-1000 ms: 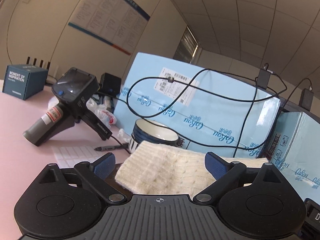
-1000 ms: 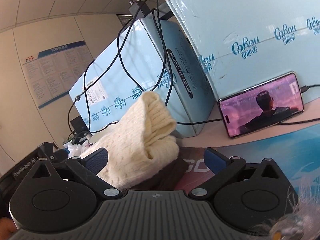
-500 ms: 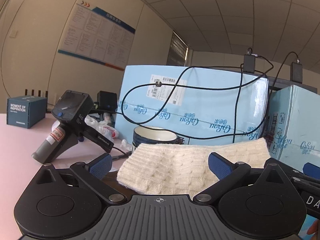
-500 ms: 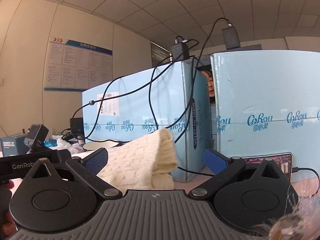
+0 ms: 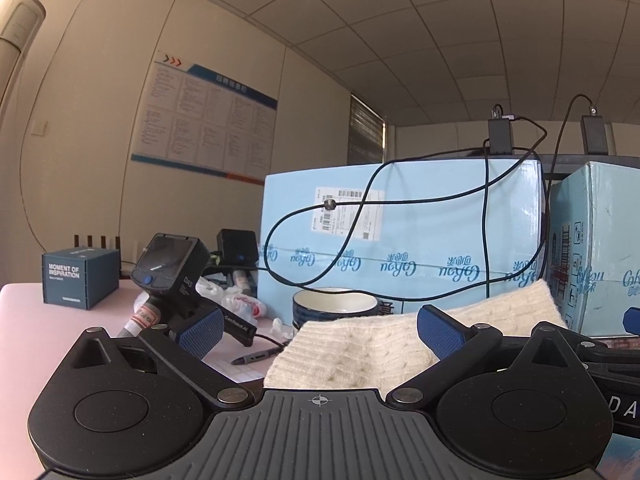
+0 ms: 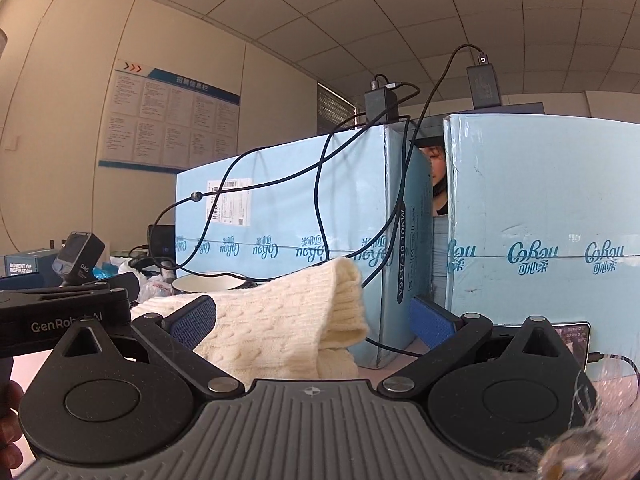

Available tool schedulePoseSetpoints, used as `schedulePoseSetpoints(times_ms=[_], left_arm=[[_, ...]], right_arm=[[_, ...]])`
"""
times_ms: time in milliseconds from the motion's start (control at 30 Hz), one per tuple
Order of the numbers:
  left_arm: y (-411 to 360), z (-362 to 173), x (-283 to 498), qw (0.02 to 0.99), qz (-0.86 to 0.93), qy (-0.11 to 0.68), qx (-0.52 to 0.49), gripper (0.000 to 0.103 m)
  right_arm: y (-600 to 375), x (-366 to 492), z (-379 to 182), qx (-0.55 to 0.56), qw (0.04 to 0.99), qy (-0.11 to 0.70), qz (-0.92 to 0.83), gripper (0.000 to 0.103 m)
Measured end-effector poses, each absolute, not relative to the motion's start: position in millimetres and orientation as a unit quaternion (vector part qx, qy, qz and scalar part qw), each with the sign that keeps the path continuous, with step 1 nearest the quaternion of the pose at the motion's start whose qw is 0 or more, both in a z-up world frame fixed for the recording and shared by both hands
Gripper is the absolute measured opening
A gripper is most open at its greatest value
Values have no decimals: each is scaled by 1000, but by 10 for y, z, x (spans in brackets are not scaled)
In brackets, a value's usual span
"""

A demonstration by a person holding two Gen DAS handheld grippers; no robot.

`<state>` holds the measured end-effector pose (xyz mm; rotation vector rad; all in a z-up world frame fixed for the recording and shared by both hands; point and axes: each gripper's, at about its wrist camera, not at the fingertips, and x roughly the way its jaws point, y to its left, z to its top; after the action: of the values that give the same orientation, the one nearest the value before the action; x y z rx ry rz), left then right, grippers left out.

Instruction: Fold clothes

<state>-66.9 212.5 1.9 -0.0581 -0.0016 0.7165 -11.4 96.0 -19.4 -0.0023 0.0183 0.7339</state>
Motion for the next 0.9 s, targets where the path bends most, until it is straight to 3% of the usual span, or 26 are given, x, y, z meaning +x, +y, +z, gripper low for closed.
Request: schedulePoseSetpoints(times_ms=[900], left_arm=[[2160,23,-668,931,364,0,-10,103]], right_arm=[[930,-41,-207,-17,942,-10,335,103]])
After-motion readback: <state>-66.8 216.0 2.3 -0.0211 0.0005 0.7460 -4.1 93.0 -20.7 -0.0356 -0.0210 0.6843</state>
